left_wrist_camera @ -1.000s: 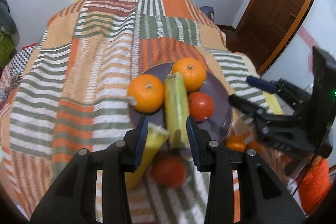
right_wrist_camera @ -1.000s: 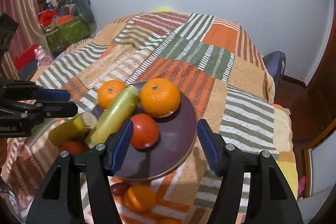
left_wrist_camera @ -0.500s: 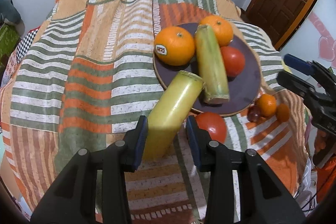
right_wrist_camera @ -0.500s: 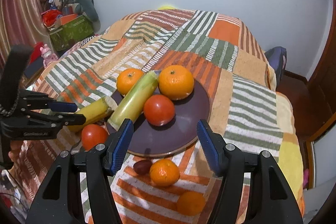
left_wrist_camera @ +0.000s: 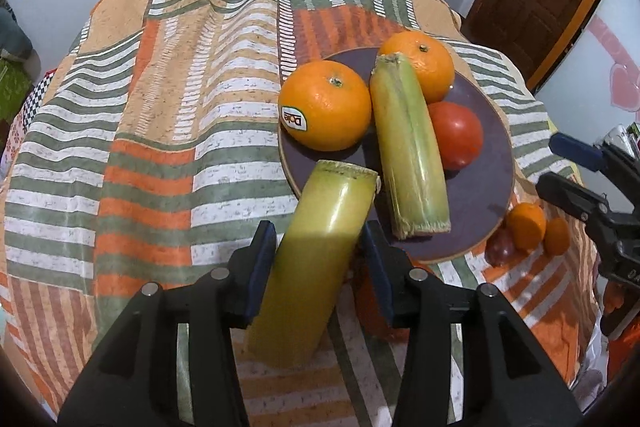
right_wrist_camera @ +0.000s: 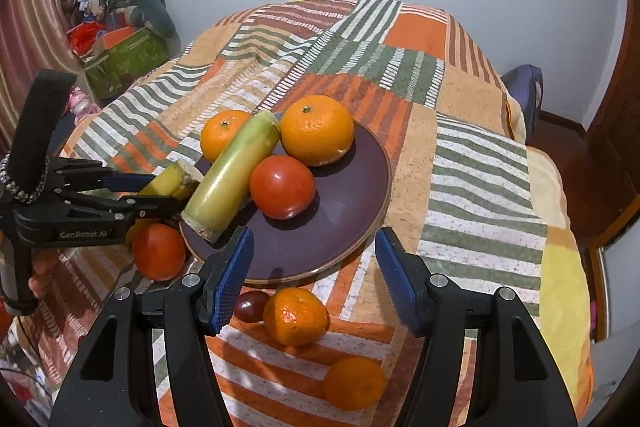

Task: Organize fruits
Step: 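Grasp the yellow cylinder with the left tool and lift it, then grasp a second red tomato with the right tool while the left tool holds the yellow cylinder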

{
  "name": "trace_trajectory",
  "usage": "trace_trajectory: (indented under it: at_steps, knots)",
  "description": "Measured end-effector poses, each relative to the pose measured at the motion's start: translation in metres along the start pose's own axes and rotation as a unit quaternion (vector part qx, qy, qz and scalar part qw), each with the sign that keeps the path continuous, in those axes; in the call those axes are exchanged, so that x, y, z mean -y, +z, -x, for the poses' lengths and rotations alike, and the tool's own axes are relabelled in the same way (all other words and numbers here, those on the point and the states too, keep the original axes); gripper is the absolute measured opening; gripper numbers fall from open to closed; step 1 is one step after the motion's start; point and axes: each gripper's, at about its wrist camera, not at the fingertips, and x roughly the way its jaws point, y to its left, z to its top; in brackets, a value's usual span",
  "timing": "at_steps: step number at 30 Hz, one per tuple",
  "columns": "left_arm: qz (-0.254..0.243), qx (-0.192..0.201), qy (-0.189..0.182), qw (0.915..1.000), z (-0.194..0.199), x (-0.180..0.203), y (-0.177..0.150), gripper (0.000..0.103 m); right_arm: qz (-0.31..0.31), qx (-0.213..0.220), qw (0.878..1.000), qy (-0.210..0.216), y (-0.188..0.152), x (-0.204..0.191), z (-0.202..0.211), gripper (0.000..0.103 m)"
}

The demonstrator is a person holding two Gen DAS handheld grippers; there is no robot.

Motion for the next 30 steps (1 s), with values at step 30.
trace_trajectory:
  at_steps: [30]
  knots:
    - [0.024,0.101,0.009,0.9945,0.091,-0.013,-0.013,0.036,0.015,-0.007,0.998,0.062,-0.006,-0.053,-0.002,0.060]
